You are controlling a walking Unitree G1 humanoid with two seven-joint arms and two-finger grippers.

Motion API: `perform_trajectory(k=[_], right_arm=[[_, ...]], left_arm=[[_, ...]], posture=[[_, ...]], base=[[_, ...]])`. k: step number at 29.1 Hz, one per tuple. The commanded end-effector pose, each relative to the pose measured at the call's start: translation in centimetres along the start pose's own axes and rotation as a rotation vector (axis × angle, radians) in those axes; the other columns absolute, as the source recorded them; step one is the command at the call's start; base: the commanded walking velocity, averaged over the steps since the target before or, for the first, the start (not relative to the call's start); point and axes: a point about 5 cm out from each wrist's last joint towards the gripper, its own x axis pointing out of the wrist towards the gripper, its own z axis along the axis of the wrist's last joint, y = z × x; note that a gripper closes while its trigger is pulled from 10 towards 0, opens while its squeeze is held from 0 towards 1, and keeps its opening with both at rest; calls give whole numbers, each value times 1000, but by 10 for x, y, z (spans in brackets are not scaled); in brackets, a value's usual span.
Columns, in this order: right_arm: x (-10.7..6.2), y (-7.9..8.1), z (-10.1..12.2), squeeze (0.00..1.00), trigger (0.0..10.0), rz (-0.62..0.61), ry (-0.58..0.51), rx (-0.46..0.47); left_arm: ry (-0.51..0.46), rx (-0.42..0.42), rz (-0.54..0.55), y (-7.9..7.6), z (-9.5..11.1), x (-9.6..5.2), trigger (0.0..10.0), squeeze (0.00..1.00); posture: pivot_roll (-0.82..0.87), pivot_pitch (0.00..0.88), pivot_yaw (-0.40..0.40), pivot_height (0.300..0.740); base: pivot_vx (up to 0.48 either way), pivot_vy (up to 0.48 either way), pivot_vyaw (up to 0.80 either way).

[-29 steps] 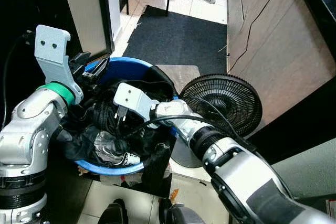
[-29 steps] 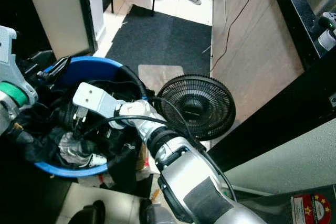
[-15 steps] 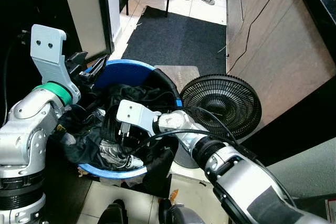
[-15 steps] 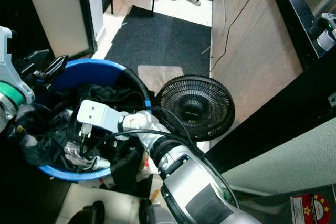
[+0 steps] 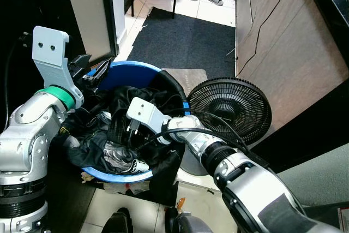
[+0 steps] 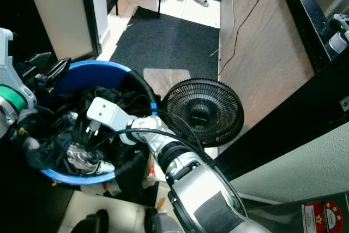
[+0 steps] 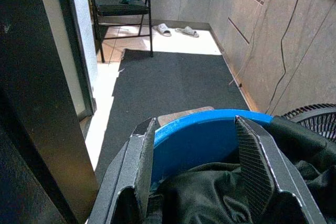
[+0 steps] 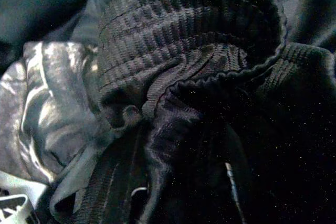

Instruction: Clothes washing

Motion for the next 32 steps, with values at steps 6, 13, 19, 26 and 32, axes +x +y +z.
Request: perform_trajectory(k=[6,13,19,26,32], right_arm=[[-22,-35,58,0,0,-91,-376,116],[-53,-62,108,0,0,-171,-645,142],[-90,-90,140,0,0,-303,-821,170],[-188,-136,178,0,10000,-696,-1034,44],[-213,-142,185,0,10000,-796,-1082,2]], left_arm=[[7,-14,-12,-2,-3,2,10000,0],[1,-14,-10,-1,-2,4,10000,0],[-6,-15,-7,0,0,5,10000,0],[-21,-16,-14,-3,3,8,10000,0],[-21,-16,-15,-3,2,9,10000,0]], posture=[[127,135,-59,740],[129,125,-59,740],[128,115,-57,740],[121,96,-53,740],[114,87,-49,740]], base=[[0,0,0],[0,0,0],[0,0,0],[0,0,0],[0,0,0]])
